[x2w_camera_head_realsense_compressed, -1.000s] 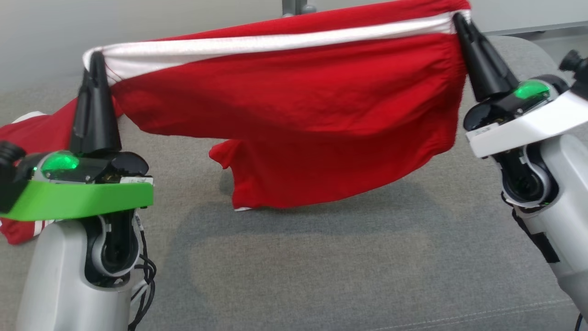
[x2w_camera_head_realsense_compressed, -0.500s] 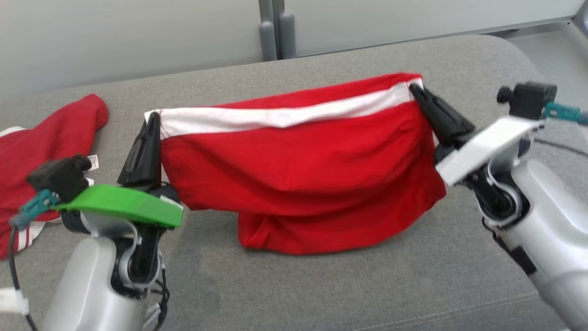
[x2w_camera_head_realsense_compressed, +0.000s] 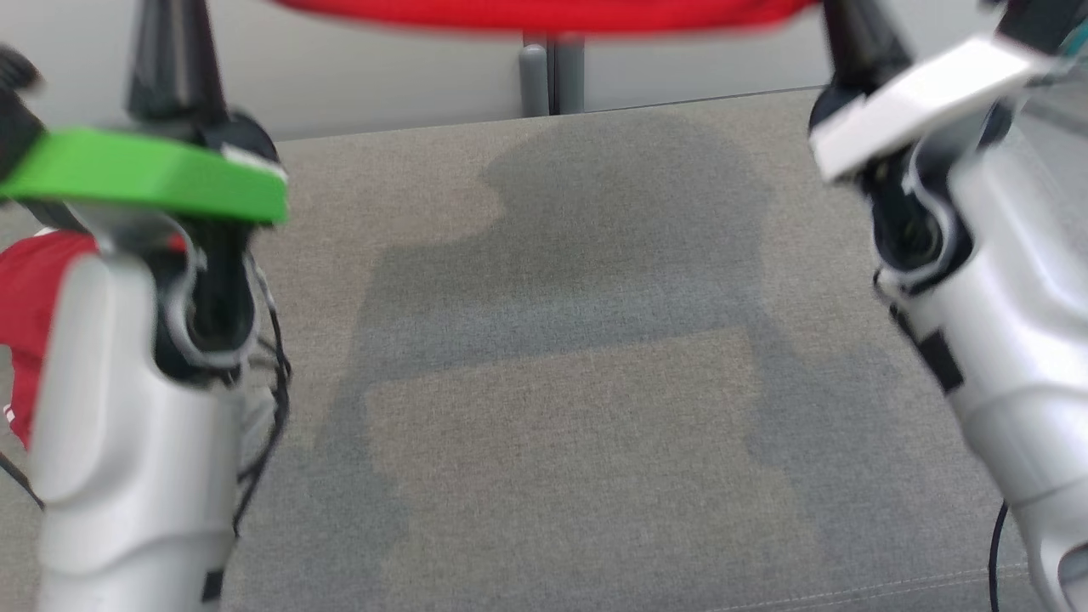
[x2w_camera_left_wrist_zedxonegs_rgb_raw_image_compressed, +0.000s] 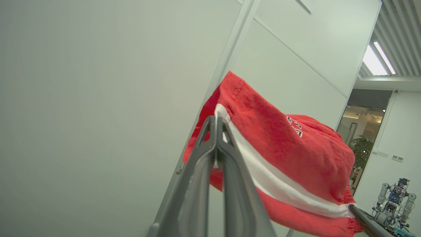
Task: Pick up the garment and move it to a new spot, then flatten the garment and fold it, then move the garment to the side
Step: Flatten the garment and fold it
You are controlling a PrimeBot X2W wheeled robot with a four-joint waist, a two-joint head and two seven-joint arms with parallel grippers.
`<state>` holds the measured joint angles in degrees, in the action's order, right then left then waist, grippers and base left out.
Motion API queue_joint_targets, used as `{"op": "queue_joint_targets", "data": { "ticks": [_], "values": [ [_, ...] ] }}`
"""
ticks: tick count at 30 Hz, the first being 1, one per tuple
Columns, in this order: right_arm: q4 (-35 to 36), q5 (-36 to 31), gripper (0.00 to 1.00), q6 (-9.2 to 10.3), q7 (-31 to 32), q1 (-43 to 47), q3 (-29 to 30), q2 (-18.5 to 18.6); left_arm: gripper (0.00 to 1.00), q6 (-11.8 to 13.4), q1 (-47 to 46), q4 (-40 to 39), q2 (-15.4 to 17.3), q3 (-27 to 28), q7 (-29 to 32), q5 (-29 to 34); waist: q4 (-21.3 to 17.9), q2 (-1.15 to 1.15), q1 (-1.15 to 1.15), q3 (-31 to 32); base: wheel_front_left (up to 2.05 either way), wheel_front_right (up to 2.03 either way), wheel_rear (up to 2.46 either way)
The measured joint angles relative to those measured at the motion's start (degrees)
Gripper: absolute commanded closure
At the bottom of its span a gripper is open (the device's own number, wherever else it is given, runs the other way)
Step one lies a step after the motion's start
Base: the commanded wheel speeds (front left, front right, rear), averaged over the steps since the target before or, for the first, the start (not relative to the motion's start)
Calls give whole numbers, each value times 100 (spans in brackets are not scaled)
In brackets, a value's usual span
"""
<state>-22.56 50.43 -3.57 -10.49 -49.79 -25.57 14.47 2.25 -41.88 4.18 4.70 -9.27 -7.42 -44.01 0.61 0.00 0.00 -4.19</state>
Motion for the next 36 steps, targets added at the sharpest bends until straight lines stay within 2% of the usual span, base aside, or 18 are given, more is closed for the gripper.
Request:
{"op": "queue_joint_targets", "data": {
  "ticks": [5, 11, 16, 22, 31, 36],
  "values": [
    [-635, 263, 100, -99, 358, 1452, -492, -11, 100, -30, 1604, 456, -60, -388, 92, -92, 1, 0, 0, -137, 0, 0, 0],
    [-1157, 287, 100, -204, 192, 2321, -653, -41, 100, -221, 2993, 983, -249, -812, -45, -360, -25, 0, 0, -462, 0, 0, 0],
    [-1200, 293, 100, -298, -96, 2363, -697, -120, 100, -370, 3102, 1073, -232, -768, -381, -514, -53, 0, 0, -568, 0, 0, 0],
    [-998, 78, 100, -310, -302, 2582, -883, -91, 100, -530, 3133, 1016, -223, -730, -568, -459, -43, 0, 0, -449, 0, 0, 0],
    [-794, -249, 100, -347, -359, 3329, -1063, 185, 100, -558, 3992, 917, -205, -676, -631, -403, -64, 0, 0, -224, 0, 0, 0],
    [-789, -272, 100, -348, -360, 3737, -1078, 209, 100, -581, 4361, 971, -200, -799, -631, -344, -84, 0, 0, -127, 0, 0, 0]
  ]
}}
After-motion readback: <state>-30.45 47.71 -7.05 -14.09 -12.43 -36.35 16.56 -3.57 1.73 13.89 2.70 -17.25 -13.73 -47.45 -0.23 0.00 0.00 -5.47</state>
